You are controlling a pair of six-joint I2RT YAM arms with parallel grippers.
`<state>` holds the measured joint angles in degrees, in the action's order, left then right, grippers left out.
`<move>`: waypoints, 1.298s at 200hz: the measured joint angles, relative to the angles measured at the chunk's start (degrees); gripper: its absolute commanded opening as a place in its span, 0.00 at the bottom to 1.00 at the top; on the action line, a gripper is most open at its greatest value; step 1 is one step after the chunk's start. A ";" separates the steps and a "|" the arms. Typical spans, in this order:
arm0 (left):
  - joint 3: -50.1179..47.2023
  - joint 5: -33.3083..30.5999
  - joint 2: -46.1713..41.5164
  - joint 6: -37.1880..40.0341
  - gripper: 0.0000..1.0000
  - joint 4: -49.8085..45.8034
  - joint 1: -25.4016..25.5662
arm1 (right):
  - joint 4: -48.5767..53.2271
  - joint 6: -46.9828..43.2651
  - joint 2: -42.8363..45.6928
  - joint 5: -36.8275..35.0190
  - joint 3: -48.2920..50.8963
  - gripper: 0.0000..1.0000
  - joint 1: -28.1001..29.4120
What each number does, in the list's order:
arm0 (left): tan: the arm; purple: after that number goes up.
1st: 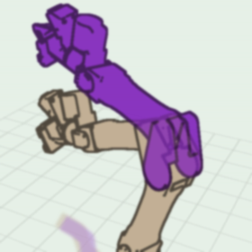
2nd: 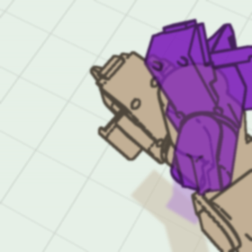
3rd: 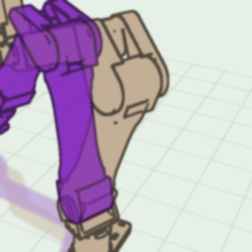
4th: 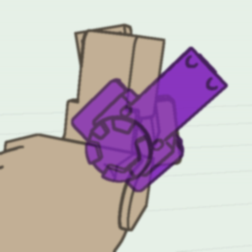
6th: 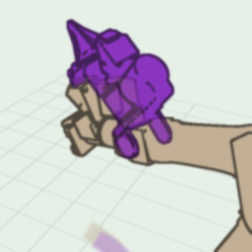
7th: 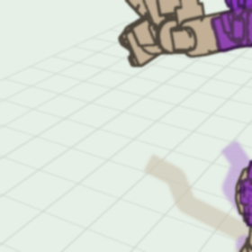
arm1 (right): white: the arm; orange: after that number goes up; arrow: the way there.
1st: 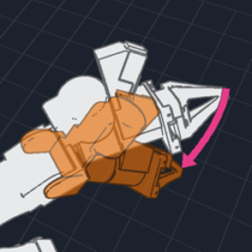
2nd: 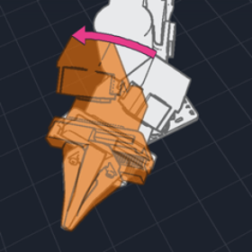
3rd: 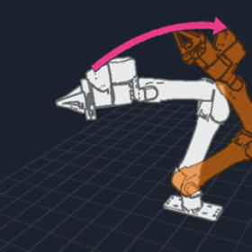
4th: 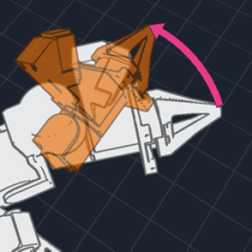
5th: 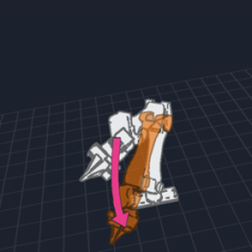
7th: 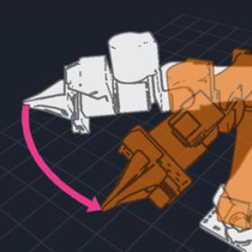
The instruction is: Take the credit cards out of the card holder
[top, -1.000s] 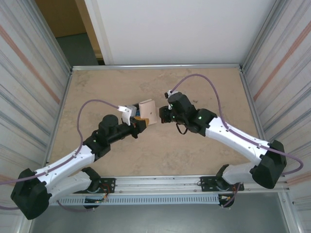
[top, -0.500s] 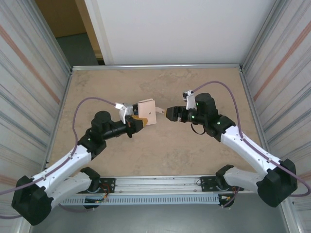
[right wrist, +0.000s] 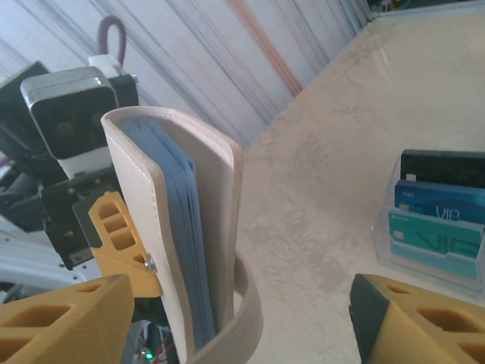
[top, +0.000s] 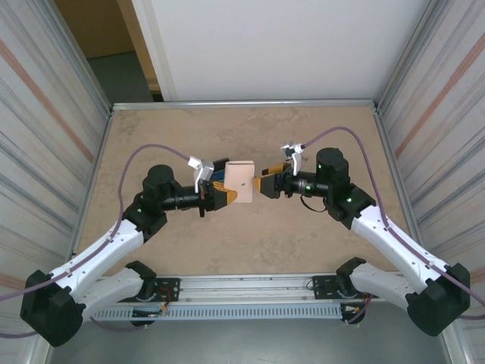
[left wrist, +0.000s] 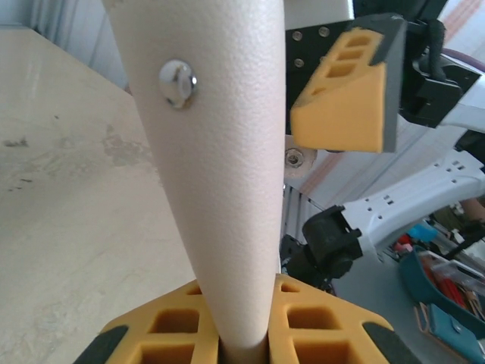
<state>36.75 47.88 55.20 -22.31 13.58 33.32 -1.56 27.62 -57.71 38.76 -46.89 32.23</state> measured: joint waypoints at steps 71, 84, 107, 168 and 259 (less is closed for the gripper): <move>0.00 2.29 0.04 -1.57 0.00 2.99 0.00 | -2.12 -0.33 2.43 1.90 1.75 0.43 0.00; 0.00 2.47 0.04 -1.99 0.00 3.76 0.00 | -2.38 -0.46 2.54 2.03 1.81 0.42 0.00; 0.00 2.75 0.04 -2.21 0.00 4.50 0.00 | -2.82 -0.50 2.54 2.05 2.25 0.41 0.00; 0.00 3.56 0.11 -3.21 0.00 5.84 0.00 | -5.11 0.13 1.55 4.15 2.89 0.40 0.00; 0.00 3.43 0.52 -3.30 0.00 6.01 0.00 | -8.28 0.48 -1.95 6.54 2.89 0.13 1.64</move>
<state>36.75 51.31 55.72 -25.61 19.59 33.32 -9.85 28.10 -59.66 45.30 -44.01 33.87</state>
